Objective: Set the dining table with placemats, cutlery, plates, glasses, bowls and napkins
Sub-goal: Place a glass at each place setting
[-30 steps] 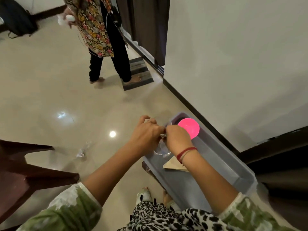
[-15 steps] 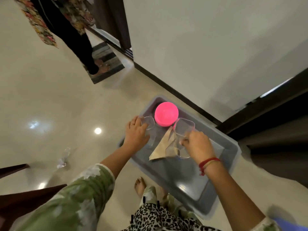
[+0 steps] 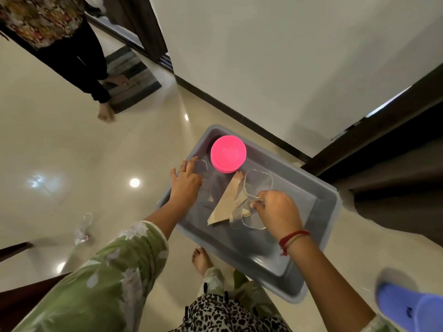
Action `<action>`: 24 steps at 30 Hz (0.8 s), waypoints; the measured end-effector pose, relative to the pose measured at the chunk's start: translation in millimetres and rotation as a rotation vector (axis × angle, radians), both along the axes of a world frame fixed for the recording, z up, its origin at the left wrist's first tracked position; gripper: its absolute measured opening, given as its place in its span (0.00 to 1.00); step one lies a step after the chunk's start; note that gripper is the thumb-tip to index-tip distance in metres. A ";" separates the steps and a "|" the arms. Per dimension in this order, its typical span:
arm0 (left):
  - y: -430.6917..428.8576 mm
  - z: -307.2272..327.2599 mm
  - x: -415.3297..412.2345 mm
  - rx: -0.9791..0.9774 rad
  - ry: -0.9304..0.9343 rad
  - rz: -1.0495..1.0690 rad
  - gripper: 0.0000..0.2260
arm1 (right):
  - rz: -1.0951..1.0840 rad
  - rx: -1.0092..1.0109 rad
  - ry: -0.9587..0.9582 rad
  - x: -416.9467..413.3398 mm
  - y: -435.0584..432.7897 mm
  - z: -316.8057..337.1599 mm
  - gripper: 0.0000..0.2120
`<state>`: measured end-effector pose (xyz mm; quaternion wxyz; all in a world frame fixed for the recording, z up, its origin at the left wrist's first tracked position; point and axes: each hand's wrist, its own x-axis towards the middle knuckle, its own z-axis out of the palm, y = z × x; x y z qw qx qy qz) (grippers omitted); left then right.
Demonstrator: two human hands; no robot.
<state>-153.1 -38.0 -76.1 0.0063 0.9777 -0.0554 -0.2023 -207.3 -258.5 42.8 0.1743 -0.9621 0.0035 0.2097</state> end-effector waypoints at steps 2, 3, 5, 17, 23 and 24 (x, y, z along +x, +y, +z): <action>2.1 11.8 -3.2 -0.062 -0.026 0.030 0.11 | 0.020 -0.010 0.002 3.6 1.6 5.2 0.12; 3.3 20.1 -5.8 -0.082 -0.043 0.035 0.11 | 0.029 -0.010 0.006 5.0 2.8 9.4 0.12; 7.4 41.6 -12.6 -0.098 -0.089 0.039 0.11 | 0.046 -0.004 0.007 8.2 5.2 20.5 0.11; 81.2 167.6 -128.9 -0.065 -0.306 0.312 0.07 | 0.420 0.103 0.043 12.7 82.7 83.6 0.09; 122.8 190.0 -229.6 0.063 -0.358 0.649 0.09 | 0.755 0.167 0.067 -17.9 169.2 90.5 0.06; 130.5 193.7 -251.9 0.079 -0.360 0.715 0.07 | 0.817 0.179 0.086 -27.7 186.3 91.1 0.07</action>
